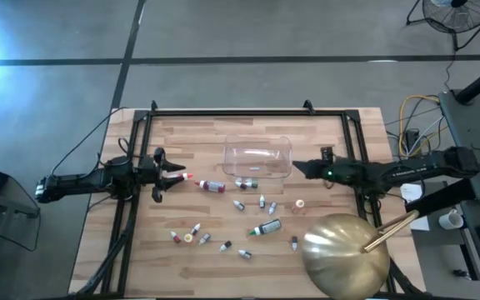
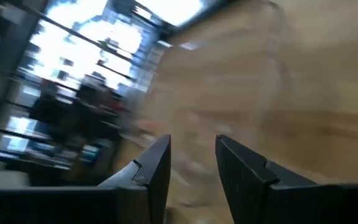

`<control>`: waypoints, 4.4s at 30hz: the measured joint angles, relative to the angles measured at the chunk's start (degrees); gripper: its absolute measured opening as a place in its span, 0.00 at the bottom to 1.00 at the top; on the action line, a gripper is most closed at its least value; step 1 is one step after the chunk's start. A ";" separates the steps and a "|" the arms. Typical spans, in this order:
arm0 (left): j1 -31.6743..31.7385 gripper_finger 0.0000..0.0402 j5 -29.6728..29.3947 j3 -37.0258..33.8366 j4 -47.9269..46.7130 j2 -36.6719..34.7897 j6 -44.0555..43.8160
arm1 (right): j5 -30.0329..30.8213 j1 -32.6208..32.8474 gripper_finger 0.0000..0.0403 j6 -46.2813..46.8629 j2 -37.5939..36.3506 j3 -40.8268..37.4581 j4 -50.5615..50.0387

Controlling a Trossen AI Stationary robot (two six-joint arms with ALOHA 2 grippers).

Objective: Pick & Place food coloring
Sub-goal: Put the right large yellow food coloring bottle in the transparent bin

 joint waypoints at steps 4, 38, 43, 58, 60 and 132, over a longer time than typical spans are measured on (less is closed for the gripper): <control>-0.01 0.41 0.00 0.00 -0.02 0.00 0.00 | -3.11 -0.33 0.30 -1.67 1.82 8.79 -20.39; 0.00 0.41 0.00 0.00 -0.02 0.00 0.00 | -19.53 10.85 0.75 -28.57 13.34 33.38 -71.68; -0.02 0.41 0.00 0.00 -0.01 0.01 0.00 | -19.69 13.01 0.77 -37.95 15.37 33.23 -70.10; 0.00 0.41 0.00 0.00 0.00 0.00 0.00 | -19.53 13.77 0.73 -44.40 21.78 35.17 -61.25; -0.01 0.41 0.00 0.00 0.00 0.02 0.00 | -19.57 13.77 0.72 -45.56 22.70 35.53 -61.29; -0.02 0.41 0.00 0.00 0.00 0.01 0.00 | -9.32 11.30 0.26 -39.20 32.70 64.33 -72.83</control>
